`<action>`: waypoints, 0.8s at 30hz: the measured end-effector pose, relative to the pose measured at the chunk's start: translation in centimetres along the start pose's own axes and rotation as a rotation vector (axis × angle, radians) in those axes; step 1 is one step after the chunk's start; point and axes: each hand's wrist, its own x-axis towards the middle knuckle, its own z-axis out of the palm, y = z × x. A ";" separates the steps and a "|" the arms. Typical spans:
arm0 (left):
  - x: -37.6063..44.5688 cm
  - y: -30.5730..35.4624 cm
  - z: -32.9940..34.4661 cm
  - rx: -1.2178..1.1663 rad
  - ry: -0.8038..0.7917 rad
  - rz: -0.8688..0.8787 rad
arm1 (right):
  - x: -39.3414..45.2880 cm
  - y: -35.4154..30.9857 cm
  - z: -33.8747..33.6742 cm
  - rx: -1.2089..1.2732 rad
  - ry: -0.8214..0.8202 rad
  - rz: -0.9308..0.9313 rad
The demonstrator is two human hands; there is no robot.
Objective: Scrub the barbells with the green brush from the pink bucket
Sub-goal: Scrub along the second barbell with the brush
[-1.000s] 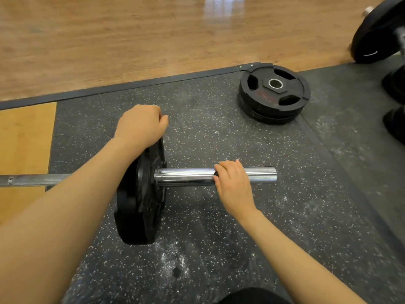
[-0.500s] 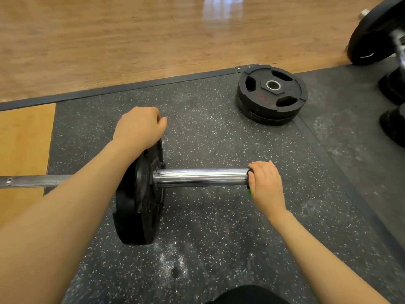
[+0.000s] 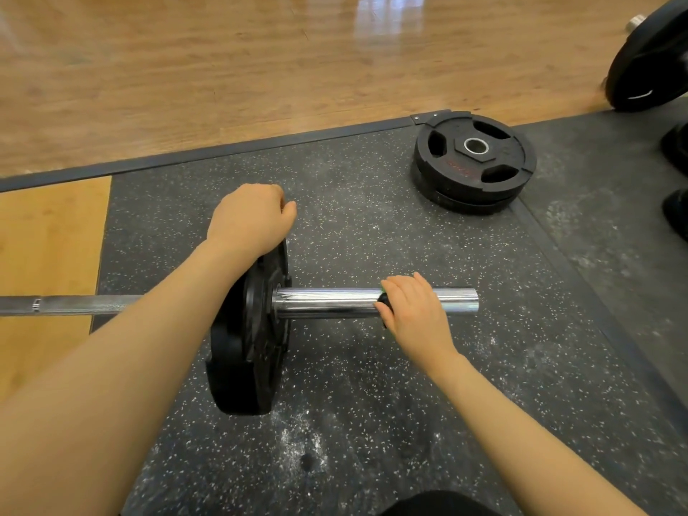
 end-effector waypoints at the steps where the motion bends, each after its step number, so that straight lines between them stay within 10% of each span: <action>1: 0.0 0.0 0.0 -0.003 0.000 0.000 | -0.4 1.0 -0.5 0.002 -0.008 0.018; 24: -8.0 0.5 -0.4 -0.054 0.141 0.075 | -4.6 2.3 -3.9 0.053 -0.039 0.169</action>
